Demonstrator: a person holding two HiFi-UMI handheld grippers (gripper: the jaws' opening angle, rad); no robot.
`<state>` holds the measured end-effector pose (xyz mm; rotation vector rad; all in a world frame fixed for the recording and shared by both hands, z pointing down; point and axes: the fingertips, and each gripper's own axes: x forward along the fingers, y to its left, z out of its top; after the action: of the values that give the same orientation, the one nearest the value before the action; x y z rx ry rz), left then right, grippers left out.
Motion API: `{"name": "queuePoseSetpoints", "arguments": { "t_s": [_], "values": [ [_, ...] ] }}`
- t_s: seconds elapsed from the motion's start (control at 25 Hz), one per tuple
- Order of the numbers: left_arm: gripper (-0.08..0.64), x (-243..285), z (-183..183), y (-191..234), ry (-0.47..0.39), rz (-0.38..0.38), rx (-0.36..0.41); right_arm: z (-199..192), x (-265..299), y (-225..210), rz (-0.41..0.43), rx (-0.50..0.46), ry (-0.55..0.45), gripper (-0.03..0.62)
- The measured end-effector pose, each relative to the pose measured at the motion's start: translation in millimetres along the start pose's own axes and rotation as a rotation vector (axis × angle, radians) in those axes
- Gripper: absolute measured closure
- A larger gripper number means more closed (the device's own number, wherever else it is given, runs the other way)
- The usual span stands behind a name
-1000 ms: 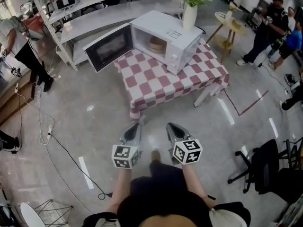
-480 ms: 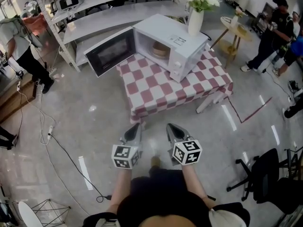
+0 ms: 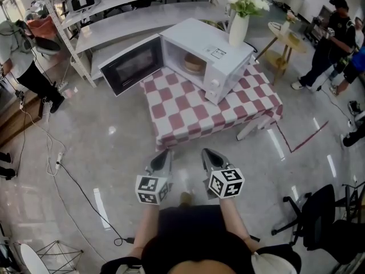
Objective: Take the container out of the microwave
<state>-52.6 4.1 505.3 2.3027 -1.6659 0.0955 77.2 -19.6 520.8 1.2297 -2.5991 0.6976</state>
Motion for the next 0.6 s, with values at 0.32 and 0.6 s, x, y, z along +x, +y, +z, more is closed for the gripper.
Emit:
{"name": "queuePoseSetpoints", "arguments": {
  "t_s": [0.32,0.6],
  "values": [
    [0.551,5.4,-1.3,7.9,0.003,0.009,-0.013,1.2,11.6,0.7,0.011,-0.001,0.008,0.592],
    [0.551,5.9,-1.5,8.6,0.011,0.007,0.003,2.1,11.3,0.7,0.009,0.005,0.004,0.592]
  ]
}}
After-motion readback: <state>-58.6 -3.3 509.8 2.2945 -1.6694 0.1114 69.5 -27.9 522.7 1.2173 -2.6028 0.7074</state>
